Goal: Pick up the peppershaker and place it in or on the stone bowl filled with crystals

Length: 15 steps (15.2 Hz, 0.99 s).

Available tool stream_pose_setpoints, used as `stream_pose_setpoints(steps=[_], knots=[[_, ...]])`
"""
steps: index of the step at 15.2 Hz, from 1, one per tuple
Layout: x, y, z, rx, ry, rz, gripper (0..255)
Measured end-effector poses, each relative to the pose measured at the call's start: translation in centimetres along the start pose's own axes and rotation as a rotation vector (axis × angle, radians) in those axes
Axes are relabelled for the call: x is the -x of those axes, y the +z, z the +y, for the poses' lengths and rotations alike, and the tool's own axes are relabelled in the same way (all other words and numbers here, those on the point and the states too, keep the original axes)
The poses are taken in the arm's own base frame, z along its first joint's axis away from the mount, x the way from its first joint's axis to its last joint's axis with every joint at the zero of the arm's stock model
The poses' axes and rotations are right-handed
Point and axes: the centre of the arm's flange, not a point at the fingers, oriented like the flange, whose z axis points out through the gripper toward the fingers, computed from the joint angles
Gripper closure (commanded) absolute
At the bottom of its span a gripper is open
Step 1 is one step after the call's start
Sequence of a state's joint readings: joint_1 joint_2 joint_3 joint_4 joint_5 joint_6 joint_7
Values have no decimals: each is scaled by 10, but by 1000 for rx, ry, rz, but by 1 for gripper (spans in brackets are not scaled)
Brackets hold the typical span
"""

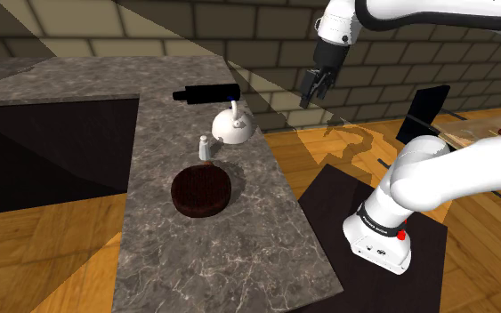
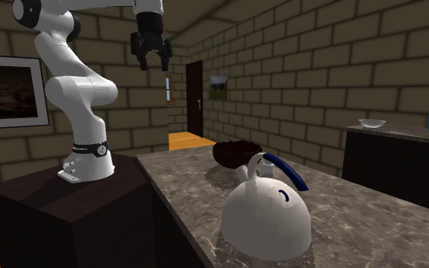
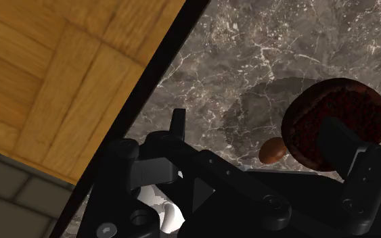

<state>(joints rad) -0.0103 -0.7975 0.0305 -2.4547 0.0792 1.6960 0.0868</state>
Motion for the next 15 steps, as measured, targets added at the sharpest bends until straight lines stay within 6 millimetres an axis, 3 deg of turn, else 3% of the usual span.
stream_pose_setpoints(steps=[3, 15], knots=[[-13, 8, -5, 6, -3, -1, 0], [-130, 103, -58, 59, -30, -5, 0]])
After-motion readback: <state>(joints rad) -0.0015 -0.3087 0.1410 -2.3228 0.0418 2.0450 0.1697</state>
